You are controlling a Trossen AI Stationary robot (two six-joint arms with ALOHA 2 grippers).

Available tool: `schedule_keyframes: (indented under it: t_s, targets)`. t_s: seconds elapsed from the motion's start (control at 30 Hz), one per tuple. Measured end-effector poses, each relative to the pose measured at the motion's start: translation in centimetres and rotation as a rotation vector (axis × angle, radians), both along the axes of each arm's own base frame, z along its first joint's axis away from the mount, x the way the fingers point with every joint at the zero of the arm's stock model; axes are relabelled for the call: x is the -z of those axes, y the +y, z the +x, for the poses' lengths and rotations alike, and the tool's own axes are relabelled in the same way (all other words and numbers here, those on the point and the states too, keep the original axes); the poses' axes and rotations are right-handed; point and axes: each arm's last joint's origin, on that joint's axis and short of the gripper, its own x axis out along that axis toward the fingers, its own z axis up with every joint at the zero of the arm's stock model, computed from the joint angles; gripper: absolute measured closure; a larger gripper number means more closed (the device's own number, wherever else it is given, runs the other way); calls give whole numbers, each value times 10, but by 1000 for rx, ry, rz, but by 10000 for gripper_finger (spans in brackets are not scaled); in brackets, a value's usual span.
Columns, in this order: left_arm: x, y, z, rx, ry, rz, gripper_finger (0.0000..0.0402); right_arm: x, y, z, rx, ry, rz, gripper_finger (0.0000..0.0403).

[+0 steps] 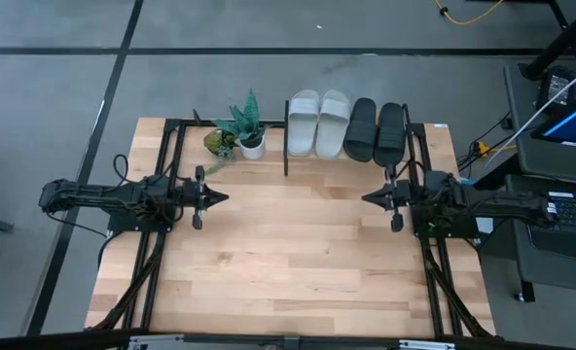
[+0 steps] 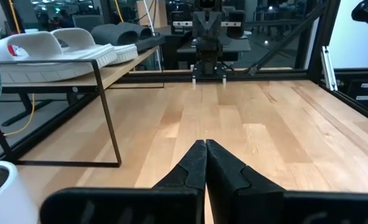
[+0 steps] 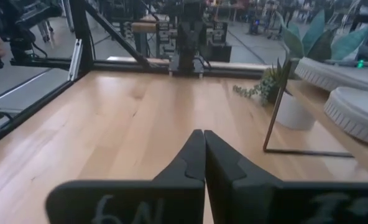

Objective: Pick and place slides into the shelf
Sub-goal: Return to Home Position

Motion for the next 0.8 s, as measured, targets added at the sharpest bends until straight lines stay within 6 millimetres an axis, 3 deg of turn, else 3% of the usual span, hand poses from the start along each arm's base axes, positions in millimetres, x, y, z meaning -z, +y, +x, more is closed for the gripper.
schedule_keyframes:
  t_s: [0.27,0.53,0.8]
  targets:
    - [0,0,0,-1,3,2,402,26,0,2,-2,-77,-34,403]
    - [0,0,0,-2,4,6,402,29,0,2,-4,-62,-56,403]
    - [-2,8,-2,-293,-21,7,402,30,0,2,-5,-47,-57,401]
